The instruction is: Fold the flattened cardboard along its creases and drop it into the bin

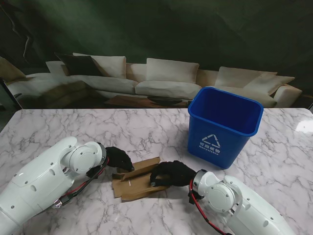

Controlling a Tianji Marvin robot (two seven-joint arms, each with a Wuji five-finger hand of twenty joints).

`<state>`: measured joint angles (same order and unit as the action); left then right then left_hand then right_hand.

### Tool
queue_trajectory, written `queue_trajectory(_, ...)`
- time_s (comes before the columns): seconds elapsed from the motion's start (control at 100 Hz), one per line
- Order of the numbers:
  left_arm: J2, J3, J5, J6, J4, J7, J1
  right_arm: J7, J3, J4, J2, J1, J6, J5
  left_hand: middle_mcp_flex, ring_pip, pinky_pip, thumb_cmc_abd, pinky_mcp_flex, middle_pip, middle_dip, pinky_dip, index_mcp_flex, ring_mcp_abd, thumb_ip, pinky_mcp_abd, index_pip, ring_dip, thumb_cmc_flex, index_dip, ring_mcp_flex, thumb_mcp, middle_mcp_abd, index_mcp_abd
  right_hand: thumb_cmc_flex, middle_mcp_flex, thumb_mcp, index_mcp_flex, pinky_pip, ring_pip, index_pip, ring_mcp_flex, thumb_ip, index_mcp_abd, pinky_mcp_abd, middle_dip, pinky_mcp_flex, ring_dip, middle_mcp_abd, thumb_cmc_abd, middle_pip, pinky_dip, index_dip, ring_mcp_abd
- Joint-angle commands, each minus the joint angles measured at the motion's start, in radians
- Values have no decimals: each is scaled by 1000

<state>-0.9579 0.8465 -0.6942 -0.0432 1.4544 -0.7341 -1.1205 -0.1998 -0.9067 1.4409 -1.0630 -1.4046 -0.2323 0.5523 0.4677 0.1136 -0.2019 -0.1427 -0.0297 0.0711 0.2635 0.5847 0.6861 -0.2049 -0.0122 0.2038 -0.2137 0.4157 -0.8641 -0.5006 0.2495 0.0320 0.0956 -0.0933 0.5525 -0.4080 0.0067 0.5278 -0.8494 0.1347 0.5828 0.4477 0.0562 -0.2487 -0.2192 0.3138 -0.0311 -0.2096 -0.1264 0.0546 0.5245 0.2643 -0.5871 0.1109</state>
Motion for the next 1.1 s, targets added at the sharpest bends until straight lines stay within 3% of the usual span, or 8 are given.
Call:
queue_trajectory(0.0, 5, -9, -13, -6, -15, -20, -5, -10, -6, 12, 5, -10, 1, -11, 1, -4, 40, -3, -4, 5, -1, 21, 13, 10, -21, -4, -15, -9, 20, 6, -12, 14, 11, 155, 37, -9, 0, 1, -94, 59, -43, 42, -23, -31, -87, 38, -38, -63, 27, 21, 15, 94, 56, -11)
queue_trajectory(0.15, 6, -10, -25, -11, -14, -20, -1, 12, -42, 29, 4, -35, -16, 16, 2, -3, 40, -1, -2, 5, 0, 22, 15, 11, -21, -1, -17, -9, 21, 6, -9, 13, 11, 154, 30, -41, 12, 12, -171, 161, -37, 85, -23, -17, -69, 116, -85, -146, 27, 22, 72, 211, 92, -18)
queue_trajectory(0.23, 6, -12, -27, -12, -13, -21, 1, 30, -75, 52, 3, -61, -29, 31, 2, -3, 40, 0, -1, 5, 0, 21, 13, 10, -21, 0, -17, -9, 22, 6, -9, 14, 11, 154, 22, -92, 20, 71, -221, 234, -8, 121, -23, 40, -65, 150, -128, -186, 30, 22, 105, 257, 88, -19)
queue_trajectory(0.4, 5, -14, -25, -10, -13, -20, 3, 94, -146, 113, -4, -120, -69, 71, 5, -2, 40, 0, 1, 5, 0, 21, 14, 9, -21, -1, -17, -8, 21, 5, -7, 13, 12, 154, 25, -166, 46, 114, -260, 292, -6, 164, -25, 116, -66, 160, -171, -208, 40, 23, 108, 280, 92, -22)
queue_trajectory(0.57, 4, -11, -22, -9, -10, -17, 1, 48, -141, 149, 7, -126, -109, 64, 6, -2, 40, 0, 3, 6, 0, 21, 14, 8, -21, -1, -17, -8, 19, 5, -6, 12, 14, 160, -27, -90, 118, -78, -58, 20, -164, 25, -18, 187, -15, -47, -62, -8, 84, 11, -111, 111, 182, -73)
queue_trajectory(0.72, 3, -8, -21, -8, -7, -15, 1, -28, -77, 136, 23, -86, -118, 44, 8, 0, 39, -2, 7, 6, 0, 21, 11, 7, -21, -1, -16, -7, 17, 6, -3, 12, 15, 162, -43, -47, 126, -139, 55, -75, -231, -53, -13, 247, 57, -110, 7, 88, 85, 0, -217, -41, 251, -115)
queue_trajectory(0.89, 3, -8, -18, -7, -7, -13, 2, -88, -6, 107, 36, -43, -106, 23, 10, 0, 39, -2, 9, 6, 1, 21, 9, 5, -21, 1, -15, -7, 17, 6, -2, 12, 15, 165, -47, -34, 121, -167, 76, -79, -253, -67, -11, 280, 61, -128, 18, 103, 51, -20, -255, -79, 274, -91)
queue_trajectory(1.09, 1, 2, -20, -5, -1, -5, -5, -120, 28, 86, 45, -27, -90, 29, 13, 2, 38, -4, 13, 7, 1, 21, 7, 3, -20, 2, -14, -6, 10, 6, 2, 10, 17, 173, -35, -67, 99, -130, 13, -5, -245, 22, -11, 312, 25, -86, 0, 33, 7, -25, -168, -80, 284, -36)
